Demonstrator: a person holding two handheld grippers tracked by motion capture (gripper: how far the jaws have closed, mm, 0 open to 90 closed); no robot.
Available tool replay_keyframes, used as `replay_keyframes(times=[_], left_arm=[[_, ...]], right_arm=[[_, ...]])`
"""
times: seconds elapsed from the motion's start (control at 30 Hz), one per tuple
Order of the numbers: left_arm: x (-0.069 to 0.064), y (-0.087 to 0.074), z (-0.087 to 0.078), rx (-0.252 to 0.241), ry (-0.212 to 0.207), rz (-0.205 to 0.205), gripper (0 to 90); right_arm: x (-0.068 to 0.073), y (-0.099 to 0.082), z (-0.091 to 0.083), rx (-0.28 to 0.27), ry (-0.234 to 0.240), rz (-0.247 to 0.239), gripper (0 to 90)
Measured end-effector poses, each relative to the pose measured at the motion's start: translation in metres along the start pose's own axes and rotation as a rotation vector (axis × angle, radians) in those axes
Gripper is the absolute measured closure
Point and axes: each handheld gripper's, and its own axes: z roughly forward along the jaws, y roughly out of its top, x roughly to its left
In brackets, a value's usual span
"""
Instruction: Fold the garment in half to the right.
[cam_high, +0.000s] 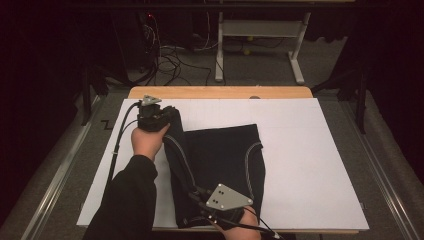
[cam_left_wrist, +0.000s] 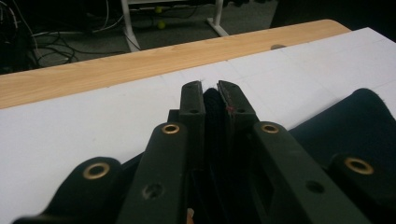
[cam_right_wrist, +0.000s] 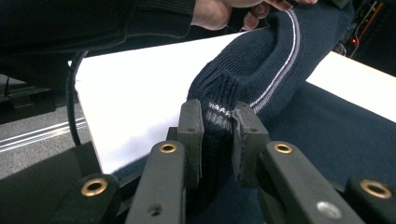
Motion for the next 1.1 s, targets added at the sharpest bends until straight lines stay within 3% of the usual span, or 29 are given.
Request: replay_keyframes(times=[0.37, 0.77, 1.1], left_arm=[[-0.037, 0.012, 0.028, 0.029, -0.009, 0.000, 77.6], [-0.080, 0.024, 0.053, 0.047, -0.034, 0.050, 77.5], [-0.101, 0.025, 0.070, 0.071, -0.079, 0.081, 77.5]], right_arm=[[-0.021, -0.022, -0.030, 0.006, -0.068, 0.037, 76.2], [-0.034, -0.046, -0.054, 0.037, -0.117, 0.083, 76.0], [-0.044, -0.062, -0.072, 0.067, -0.130, 0.120, 75.5]])
